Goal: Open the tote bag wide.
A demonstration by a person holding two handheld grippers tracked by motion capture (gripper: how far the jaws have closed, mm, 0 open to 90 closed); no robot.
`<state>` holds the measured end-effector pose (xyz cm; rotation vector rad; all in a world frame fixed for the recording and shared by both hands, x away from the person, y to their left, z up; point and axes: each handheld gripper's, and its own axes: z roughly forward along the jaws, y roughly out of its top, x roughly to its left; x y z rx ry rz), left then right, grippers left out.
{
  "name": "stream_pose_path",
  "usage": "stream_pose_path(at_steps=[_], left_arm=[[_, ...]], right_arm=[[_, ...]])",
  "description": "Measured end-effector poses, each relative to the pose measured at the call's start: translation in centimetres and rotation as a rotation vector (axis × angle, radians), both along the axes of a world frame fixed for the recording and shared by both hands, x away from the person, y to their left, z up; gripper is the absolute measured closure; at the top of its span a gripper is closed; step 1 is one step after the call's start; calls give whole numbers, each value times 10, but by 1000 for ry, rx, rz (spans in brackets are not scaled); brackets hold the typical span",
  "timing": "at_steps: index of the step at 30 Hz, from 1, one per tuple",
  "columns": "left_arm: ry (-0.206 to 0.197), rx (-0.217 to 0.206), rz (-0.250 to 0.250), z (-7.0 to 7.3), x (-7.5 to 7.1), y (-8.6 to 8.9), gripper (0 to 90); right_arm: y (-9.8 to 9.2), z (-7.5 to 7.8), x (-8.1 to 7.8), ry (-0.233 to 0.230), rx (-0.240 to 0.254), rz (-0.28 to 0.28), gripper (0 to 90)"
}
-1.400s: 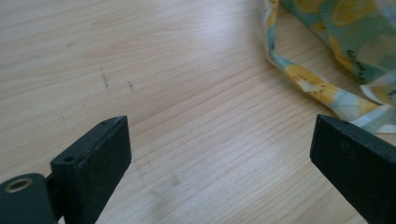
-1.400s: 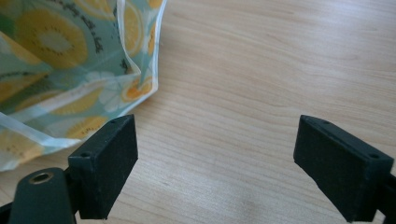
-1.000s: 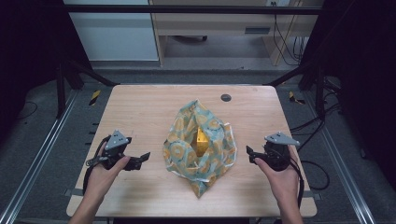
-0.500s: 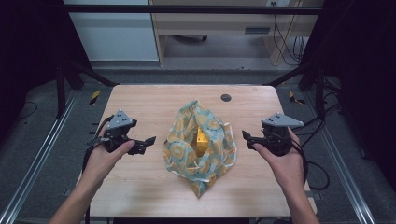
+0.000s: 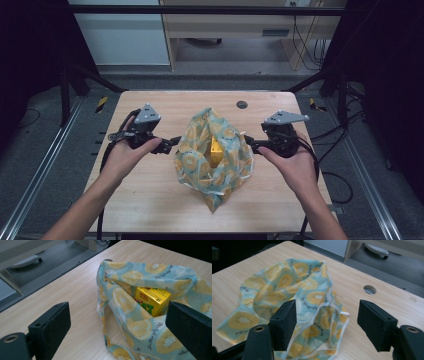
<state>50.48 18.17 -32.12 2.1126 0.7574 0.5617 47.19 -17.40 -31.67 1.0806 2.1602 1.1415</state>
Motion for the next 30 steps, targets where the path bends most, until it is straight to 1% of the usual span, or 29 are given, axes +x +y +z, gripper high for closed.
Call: stream_pose_path(at_steps=[2,3,4,5,7,12,15,17,21,22,24,26,30], left_arm=[[7,6,-10,-2,3,-7,59],[8,3,-9,-3,4,-10,59],[10,11,-13,-3,6,-12,60],[11,2,-12,-5,7,-16,62],[18,13,-17,-9,10,-22,68],[38,23,-9,-16,16,-29,71],[58,14,5,-21,20,-31,73],[66,21,13,-25,21,-32,73],[93,10,38,-35,25,-33,73],[97,8,43,-38,26,-33,72],[108,-2,38,-41,28,-34,73],[111,3,38,-43,28,-36,73],[116,7,41,-46,29,-41,72]], right_arm=[[8,-3,2,18,-2,23,348],[8,-3,2,18,-2,23,348],[10,-4,2,19,-2,31,353],[12,-5,3,24,-1,36,360],[17,-8,4,36,-3,50,374],[27,-12,8,48,-7,70,374],[34,-17,11,60,-4,70,353],[39,-22,12,71,-5,69,323],[45,-33,14,86,-3,56,270],[47,-37,16,93,-9,52,243],[49,-42,17,97,-14,51,226],[51,-45,17,96,-20,43,205],[54,-49,20,99,-20,35,209]])
